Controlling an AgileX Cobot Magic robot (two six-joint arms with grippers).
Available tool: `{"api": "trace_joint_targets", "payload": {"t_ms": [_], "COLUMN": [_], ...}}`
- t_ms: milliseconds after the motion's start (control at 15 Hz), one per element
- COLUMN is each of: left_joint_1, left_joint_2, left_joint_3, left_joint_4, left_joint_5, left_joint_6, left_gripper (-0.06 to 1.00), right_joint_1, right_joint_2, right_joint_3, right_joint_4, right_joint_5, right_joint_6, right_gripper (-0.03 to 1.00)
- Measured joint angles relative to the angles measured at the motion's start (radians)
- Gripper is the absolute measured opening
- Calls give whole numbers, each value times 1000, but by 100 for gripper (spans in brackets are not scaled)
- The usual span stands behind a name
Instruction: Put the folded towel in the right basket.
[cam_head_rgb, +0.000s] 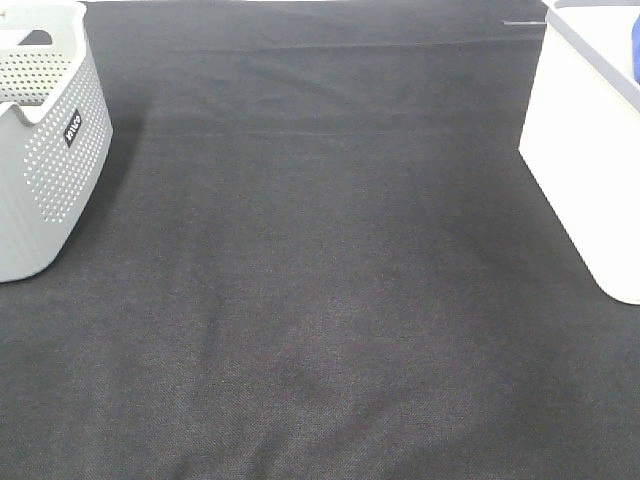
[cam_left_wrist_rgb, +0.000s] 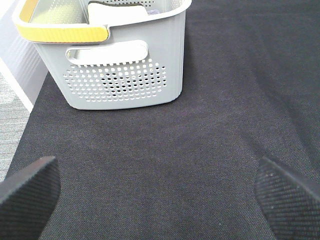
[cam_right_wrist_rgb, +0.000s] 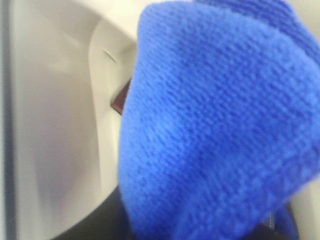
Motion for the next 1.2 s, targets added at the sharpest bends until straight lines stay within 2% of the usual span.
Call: {"api": "trace_joint_targets", "payload": {"t_ms": [200,267,333,400,467,533,600,800,867,933,1000,1067,1200], "left_joint_1": [0,0,0,0,0,0,0,0,0,0,0,0,0], "left_joint_2": [0,0,0,0,0,0,0,0,0,0,0,0,0], "left_joint_3": [0,0,0,0,0,0,0,0,0,0,0,0,0], "left_joint_4": [0,0,0,0,0,0,0,0,0,0,0,0,0], "left_joint_5": [0,0,0,0,0,0,0,0,0,0,0,0,0], "left_joint_6": [0,0,0,0,0,0,0,0,0,0,0,0,0], "left_gripper": [99,99,99,99,99,99,99,99,99,99,99,99,99], "right_joint_1": [0,0,0,0,0,0,0,0,0,0,0,1,1], "right_joint_2": [34,34,34,34,34,34,34,7,-24,-92,-146,-206,-367], "right_joint_3": [0,0,0,0,0,0,0,0,10,46,87,140,321], "right_joint_4": [-17,-26,-39,-39,-58,-59,-59,-39,14,119,169,186,139], "right_joint_5": [0,0,0,0,-1,-1,-1,-1,-4,-6,-6,-6,-8], "right_joint_6": [8,31,53,53,60,62,63,68,92,89,59,37,26], "right_gripper": [20,28,49,49,72,90,94,97,97,97,97,97,97]}}
